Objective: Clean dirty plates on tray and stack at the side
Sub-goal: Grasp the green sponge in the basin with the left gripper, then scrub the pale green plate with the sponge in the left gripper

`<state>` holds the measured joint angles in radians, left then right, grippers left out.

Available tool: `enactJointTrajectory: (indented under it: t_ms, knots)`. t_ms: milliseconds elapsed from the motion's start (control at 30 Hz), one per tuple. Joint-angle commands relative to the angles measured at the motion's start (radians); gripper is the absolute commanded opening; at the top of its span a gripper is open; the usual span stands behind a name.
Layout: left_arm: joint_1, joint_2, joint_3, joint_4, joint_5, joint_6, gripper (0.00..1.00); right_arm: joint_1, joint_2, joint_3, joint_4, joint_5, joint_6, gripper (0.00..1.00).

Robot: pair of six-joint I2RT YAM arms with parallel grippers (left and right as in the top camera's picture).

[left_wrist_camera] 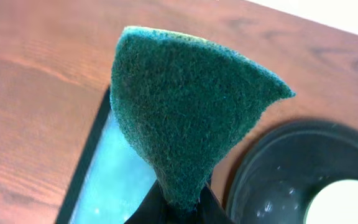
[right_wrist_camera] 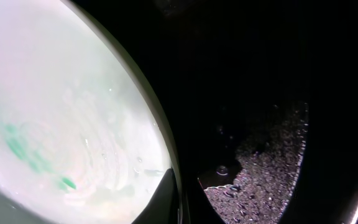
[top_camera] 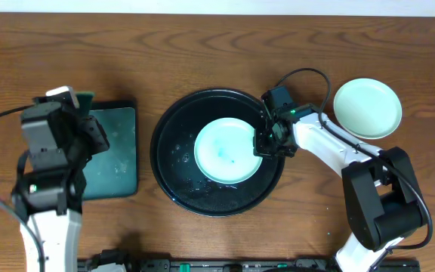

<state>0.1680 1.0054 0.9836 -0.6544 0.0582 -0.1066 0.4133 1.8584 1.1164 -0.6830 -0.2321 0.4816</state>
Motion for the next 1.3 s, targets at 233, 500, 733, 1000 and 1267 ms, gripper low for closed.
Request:
enactJointTrajectory:
  t_ms: [233, 500, 733, 1000, 1267]
  knots:
    - [-0.001, 0.221, 0.004, -0.094, 0.193, -0.144, 0.07, 0.096, 0.012, 0.008, 0.019, -0.012, -0.015, 0.01]
    - [-0.006, 0.266, 0.004, -0.108, 0.426, -0.188, 0.07, 0.164, 0.012, 0.008, 0.090, -0.004, 0.056, 0.01]
    - [-0.140, 0.273, 0.004, -0.103, 0.536, -0.226, 0.07, 0.166, 0.012, 0.008, 0.134, -0.005, 0.076, 0.02]
    - [-0.357, 0.404, 0.004, -0.005, 0.443, -0.320, 0.07, 0.166, 0.012, 0.008, 0.134, -0.005, 0.075, 0.01]
    - [-0.423, 0.644, 0.004, 0.009, 0.268, -0.345, 0.07, 0.166, 0.012, 0.008, 0.119, -0.005, 0.074, 0.01]
